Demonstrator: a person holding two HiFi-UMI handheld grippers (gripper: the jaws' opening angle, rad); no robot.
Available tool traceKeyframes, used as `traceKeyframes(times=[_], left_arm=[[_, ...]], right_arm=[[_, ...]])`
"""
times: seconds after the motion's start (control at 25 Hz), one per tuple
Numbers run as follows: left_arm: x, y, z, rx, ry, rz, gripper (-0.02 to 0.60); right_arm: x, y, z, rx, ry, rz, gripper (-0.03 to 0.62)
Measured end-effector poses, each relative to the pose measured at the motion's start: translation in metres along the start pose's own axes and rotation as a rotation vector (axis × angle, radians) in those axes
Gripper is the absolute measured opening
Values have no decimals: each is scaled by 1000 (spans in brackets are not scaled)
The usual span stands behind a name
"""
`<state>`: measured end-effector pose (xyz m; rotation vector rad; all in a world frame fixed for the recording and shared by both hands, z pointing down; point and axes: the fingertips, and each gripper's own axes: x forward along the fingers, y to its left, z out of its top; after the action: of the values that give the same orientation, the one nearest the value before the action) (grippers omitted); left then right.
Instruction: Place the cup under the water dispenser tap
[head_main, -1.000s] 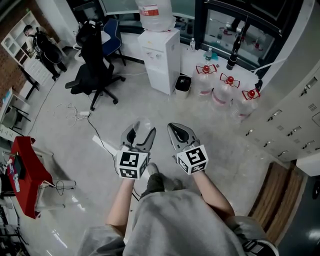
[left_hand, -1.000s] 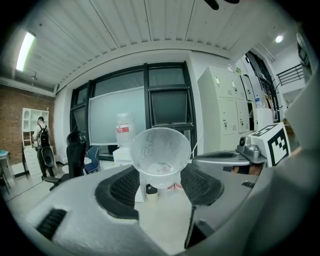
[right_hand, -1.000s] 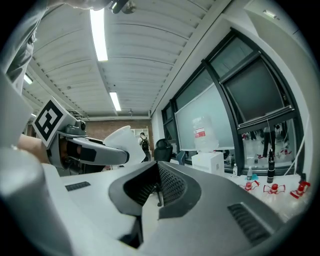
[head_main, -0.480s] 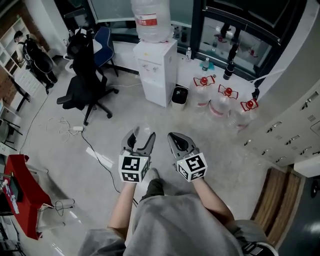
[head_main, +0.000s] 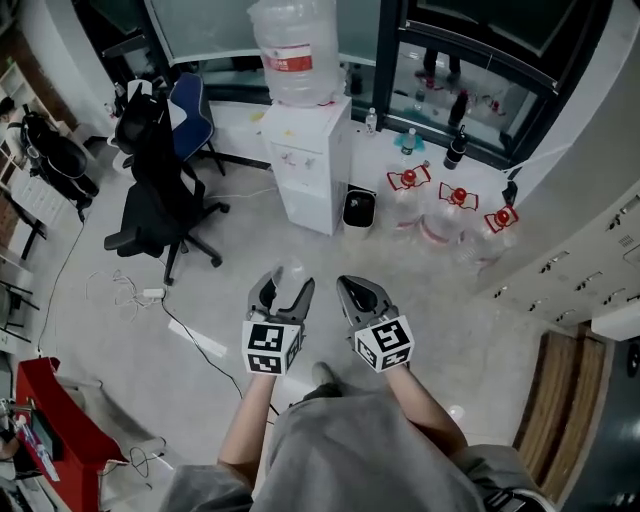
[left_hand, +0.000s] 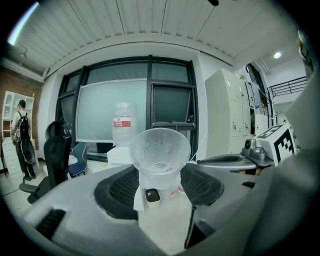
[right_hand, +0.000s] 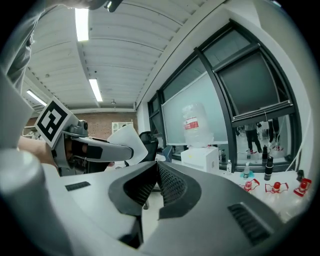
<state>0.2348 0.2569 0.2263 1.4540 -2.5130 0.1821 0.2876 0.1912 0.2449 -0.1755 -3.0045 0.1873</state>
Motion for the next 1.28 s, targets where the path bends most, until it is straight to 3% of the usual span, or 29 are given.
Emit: traceKeyframes(times=[0.72, 1.28], left_arm=[[70, 84, -3, -36, 25, -88, 258], [191, 127, 6, -30, 82, -115, 258]], right_arm=[[107, -21, 4, 5, 30, -64, 12], [210, -107, 8, 47, 45, -48, 12]])
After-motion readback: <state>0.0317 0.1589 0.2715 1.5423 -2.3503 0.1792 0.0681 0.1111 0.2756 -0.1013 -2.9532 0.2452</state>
